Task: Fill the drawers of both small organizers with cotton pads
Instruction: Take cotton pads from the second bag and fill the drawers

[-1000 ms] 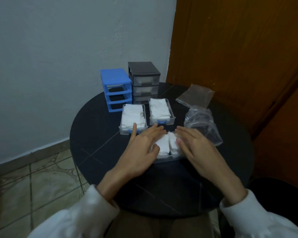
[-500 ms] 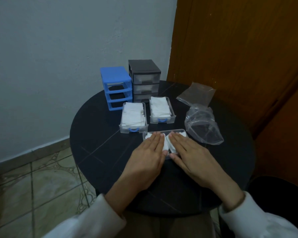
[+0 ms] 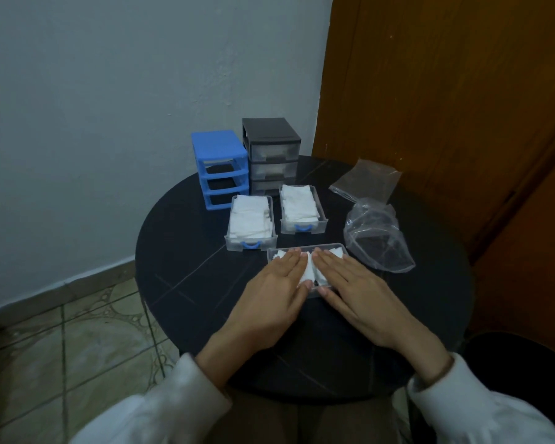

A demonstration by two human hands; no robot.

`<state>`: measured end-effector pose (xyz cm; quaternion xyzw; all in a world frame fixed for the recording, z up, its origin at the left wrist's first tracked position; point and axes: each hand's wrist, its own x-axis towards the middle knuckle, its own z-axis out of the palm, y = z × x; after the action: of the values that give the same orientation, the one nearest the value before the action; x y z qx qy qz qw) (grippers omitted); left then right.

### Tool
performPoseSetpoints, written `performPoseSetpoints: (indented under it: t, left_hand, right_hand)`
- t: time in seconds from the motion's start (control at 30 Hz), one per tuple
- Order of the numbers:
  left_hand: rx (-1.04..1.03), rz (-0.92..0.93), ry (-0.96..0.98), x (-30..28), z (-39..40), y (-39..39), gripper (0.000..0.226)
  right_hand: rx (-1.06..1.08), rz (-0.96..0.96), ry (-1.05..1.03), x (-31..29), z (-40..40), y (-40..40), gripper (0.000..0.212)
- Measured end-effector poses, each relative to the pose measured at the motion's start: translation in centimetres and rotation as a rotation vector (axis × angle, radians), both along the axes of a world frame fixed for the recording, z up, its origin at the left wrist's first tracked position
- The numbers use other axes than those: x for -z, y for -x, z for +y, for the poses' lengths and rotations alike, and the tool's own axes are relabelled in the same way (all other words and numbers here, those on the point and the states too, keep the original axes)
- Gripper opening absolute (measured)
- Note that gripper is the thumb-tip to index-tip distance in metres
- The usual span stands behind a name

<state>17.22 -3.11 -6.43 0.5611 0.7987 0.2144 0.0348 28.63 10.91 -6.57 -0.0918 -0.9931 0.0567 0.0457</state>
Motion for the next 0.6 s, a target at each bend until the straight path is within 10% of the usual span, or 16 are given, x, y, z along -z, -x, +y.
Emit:
performPoseSetpoints:
  t: [0.6]
  left_hand:
    - [-0.237, -0.312, -0.244, -1.6, -1.8, -0.7, 0.028]
  right_hand:
    - [0.305, 0.359, 0.429, -1.0, -1.0, -2.2, 0.041]
